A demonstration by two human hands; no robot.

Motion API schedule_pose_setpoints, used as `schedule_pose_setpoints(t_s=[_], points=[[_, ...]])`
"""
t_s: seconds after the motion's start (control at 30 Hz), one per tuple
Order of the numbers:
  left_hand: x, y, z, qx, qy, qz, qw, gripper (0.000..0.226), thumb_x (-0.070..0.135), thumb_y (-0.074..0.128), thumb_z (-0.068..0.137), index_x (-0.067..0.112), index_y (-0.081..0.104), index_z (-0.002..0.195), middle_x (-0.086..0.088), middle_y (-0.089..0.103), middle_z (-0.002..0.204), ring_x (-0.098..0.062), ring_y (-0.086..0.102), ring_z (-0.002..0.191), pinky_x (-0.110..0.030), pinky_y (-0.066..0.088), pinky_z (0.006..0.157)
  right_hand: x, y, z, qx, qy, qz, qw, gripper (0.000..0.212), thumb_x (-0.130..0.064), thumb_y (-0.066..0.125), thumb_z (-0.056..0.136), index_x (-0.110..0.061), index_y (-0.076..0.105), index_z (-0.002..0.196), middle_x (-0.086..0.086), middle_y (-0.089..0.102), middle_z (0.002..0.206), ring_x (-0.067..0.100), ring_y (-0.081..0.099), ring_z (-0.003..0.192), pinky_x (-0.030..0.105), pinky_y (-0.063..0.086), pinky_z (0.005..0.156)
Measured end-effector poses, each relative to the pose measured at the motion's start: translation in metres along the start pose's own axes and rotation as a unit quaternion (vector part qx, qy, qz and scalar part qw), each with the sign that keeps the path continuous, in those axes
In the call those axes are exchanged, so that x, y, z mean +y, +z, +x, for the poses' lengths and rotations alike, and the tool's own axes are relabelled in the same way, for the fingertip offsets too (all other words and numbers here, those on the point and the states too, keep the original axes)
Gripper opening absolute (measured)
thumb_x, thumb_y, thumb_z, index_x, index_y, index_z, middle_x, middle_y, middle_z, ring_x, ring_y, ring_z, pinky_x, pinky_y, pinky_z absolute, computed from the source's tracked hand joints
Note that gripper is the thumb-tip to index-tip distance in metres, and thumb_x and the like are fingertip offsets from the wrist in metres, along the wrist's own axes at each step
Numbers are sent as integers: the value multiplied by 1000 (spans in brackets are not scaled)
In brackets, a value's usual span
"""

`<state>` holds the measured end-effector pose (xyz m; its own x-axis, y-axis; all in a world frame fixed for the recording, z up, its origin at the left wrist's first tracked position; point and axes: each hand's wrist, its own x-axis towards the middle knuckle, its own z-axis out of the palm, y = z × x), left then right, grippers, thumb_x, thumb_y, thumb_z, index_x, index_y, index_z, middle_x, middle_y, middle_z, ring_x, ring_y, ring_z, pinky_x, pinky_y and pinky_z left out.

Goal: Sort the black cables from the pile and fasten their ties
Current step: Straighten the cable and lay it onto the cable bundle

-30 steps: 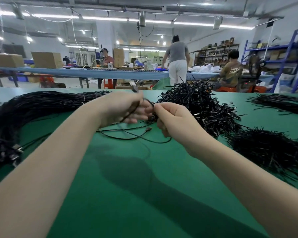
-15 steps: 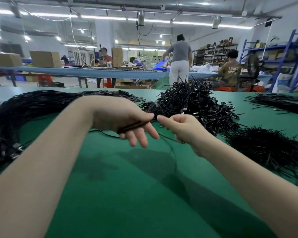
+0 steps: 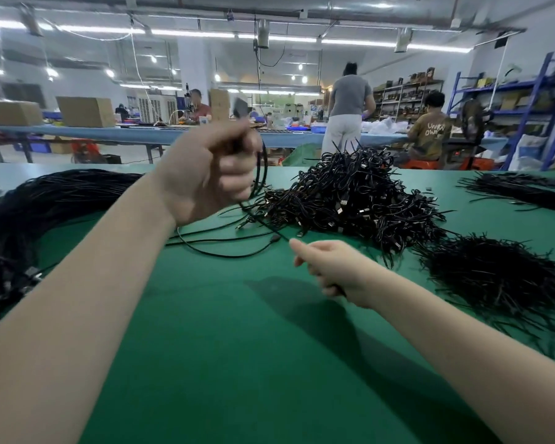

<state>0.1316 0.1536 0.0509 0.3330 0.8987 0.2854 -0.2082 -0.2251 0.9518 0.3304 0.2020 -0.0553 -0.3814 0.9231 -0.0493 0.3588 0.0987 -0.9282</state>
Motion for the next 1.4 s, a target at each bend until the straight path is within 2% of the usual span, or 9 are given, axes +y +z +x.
schedule_pose_setpoints(t_s=[0.17,0.3,0.4,0.57,0.7,0.83,1.07,1.23,1.4], points=[[-31,11,9,3,-205,365,908,43,38,39,101,14,73,91,-2,71,67,-8,51,44,-17,33,41,-32,-15,-6,186,-188,-37,964,36,-40,53,95,-19,60,68,-15,37,40,4,30,39,21,26,44],[-39,22,19,139,-129,144,971,42,41,36,103,13,67,103,-1,75,88,-8,67,67,-17,47,51,-47,14,-18,87,-279,-18,956,35,-18,41,101,-25,58,71,-17,49,47,-1,39,42,11,30,41],[-31,25,19,130,-60,-10,990,42,39,34,103,15,68,100,3,74,85,-9,70,75,-20,51,60,-38,25,-16,17,-259,24,965,32,-18,41,102,-21,61,78,-8,44,55,10,42,47,18,39,47],[-22,27,18,142,-10,-139,980,36,38,34,104,20,55,80,12,42,51,-6,47,45,-19,41,47,-16,14,-9,-30,-194,-57,979,29,-23,43,102,-23,67,86,-8,65,68,9,60,66,25,47,69],[-24,24,18,103,-7,-100,990,37,39,36,103,20,50,75,13,29,50,-3,25,39,-17,27,42,-10,6,-4,-17,-114,29,993,26,-32,42,102,-27,66,108,-5,72,101,11,66,85,30,49,83],[-43,33,20,66,-67,-38,995,33,35,34,104,17,47,79,10,35,52,-4,30,41,-17,32,44,-23,3,-3,-55,-76,255,962,28,-37,45,100,-17,63,106,1,72,89,19,69,80,31,51,77],[-54,33,21,169,-117,182,961,34,35,42,102,15,56,80,0,60,73,-15,59,64,-34,50,76,-17,8,-1,29,-88,189,978,20,-22,50,99,-21,67,89,-9,65,69,9,61,56,29,54,74],[-59,33,23,130,-108,-8,986,29,27,42,102,12,56,81,-9,69,101,-12,61,61,-26,51,57,-19,8,-2,10,-109,163,981,26,-26,44,102,-24,65,88,-7,59,75,8,56,53,29,50,68],[-73,37,29,161,-76,18,984,31,27,43,102,13,58,80,-2,63,86,-16,53,79,-28,47,75,-21,11,-3,1,-152,88,984,25,-38,47,98,-16,55,89,-7,47,71,9,47,56,30,49,65]])
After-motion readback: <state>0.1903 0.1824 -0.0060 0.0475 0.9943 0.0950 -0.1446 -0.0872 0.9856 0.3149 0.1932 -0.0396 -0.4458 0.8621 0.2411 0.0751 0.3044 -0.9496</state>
